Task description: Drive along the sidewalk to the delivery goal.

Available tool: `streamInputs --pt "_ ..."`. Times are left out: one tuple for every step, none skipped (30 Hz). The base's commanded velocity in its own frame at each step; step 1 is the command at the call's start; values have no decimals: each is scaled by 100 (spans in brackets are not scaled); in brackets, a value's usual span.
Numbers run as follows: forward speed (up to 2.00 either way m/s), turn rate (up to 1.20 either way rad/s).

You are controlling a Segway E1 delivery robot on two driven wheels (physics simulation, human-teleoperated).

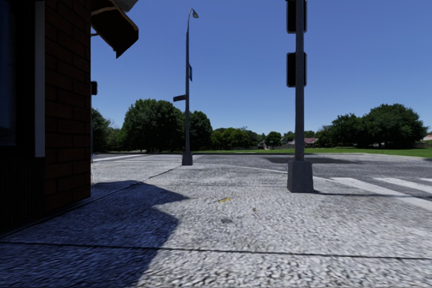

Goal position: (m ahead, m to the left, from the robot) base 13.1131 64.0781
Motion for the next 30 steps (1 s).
streamInputs --pt "200 29" --pt "200 29" --pt "200 29" --pt "200 29" --pt "200 29" --pt "200 29" --pt "200 29" --pt "200 29" --pt "200 29" --pt "200 29" --pt "200 30" --pt "200 30" --pt "200 31" --pt "200 31" --pt "200 31" --pt "200 32" --pt "200 34" --pt "200 34" --pt "200 36" --pt "200 40" --pt "200 43" --pt "200 45" --pt "200 45" --pt "200 47" --pt "200 47" --pt "200 48" --pt "200 48" --pt "200 48" --pt "200 49" --pt "200 49"
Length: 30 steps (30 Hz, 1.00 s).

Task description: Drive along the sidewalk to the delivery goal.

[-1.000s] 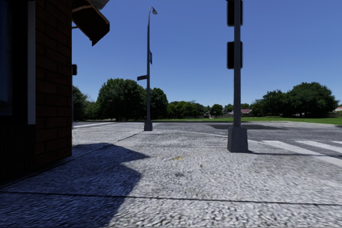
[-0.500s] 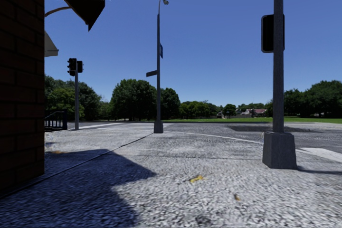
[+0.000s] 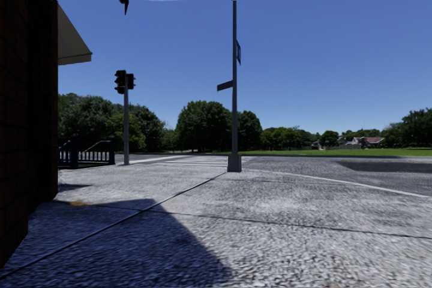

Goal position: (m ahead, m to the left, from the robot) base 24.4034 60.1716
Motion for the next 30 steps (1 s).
streamInputs --pt "200 49" --pt "200 49" --pt "200 49" --pt "200 49" --pt "200 49" --pt "200 49" --pt "200 49" --pt "200 49" --pt "200 49" --pt "200 49" --pt "200 49" --pt "200 49" --pt "200 49" --pt "200 49" --pt "200 49" --pt "200 49" --pt "200 49" --pt "200 49" --pt "200 49" --pt "200 49" --pt "200 49" --pt "200 49" --pt "200 49" --pt "200 49" --pt "200 49" --pt "200 48" --pt "200 48" --pt "200 48" --pt "200 48" --pt "200 48"
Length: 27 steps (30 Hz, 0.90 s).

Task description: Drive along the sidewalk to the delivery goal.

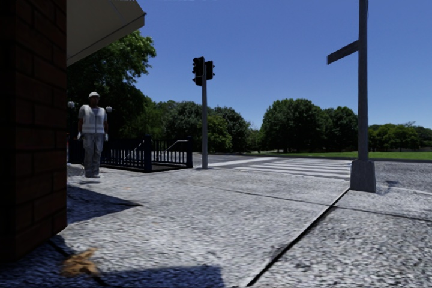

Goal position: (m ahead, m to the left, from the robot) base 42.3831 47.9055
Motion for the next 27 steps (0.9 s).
streamInputs --pt "200 48" --pt "200 48" --pt "200 48" --pt "200 40" --pt "200 27" --pt "200 27" --pt "200 0" --pt "200 0" --pt "200 0" --pt "200 0" --pt "200 0" --pt "200 0" --pt "200 -1" --pt "200 -1" --pt "200 -17" --pt "200 -32" --pt "200 -43" --pt "200 -43" --pt "200 -51" --pt "200 -54" --pt "200 -55" --pt "200 -55" --pt "200 -55" --pt "200 -56" --pt "200 -56" --pt "200 -56" --pt "197 -56"
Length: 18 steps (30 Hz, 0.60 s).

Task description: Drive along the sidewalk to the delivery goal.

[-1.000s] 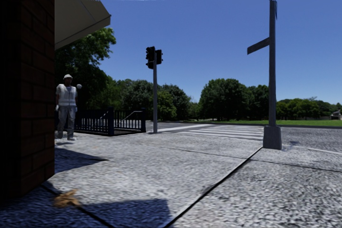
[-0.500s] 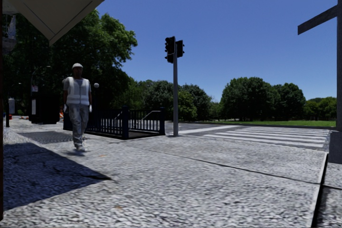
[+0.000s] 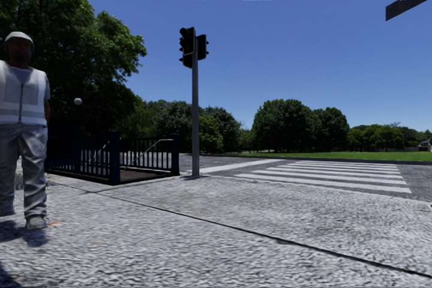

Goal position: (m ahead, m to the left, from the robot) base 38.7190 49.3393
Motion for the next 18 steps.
streamInputs --pt "188 -56" --pt "185 -56" --pt "185 -56" --pt "184 -56" --pt "183 -54" --pt "183 -1" --pt "183 -1" --pt "183 0" --pt "183 0" --pt "183 0" --pt "183 0" --pt "183 0" --pt "182 9" --pt "178 26" --pt "178 26" --pt "175 52" --pt "171 69" --pt "162 80"
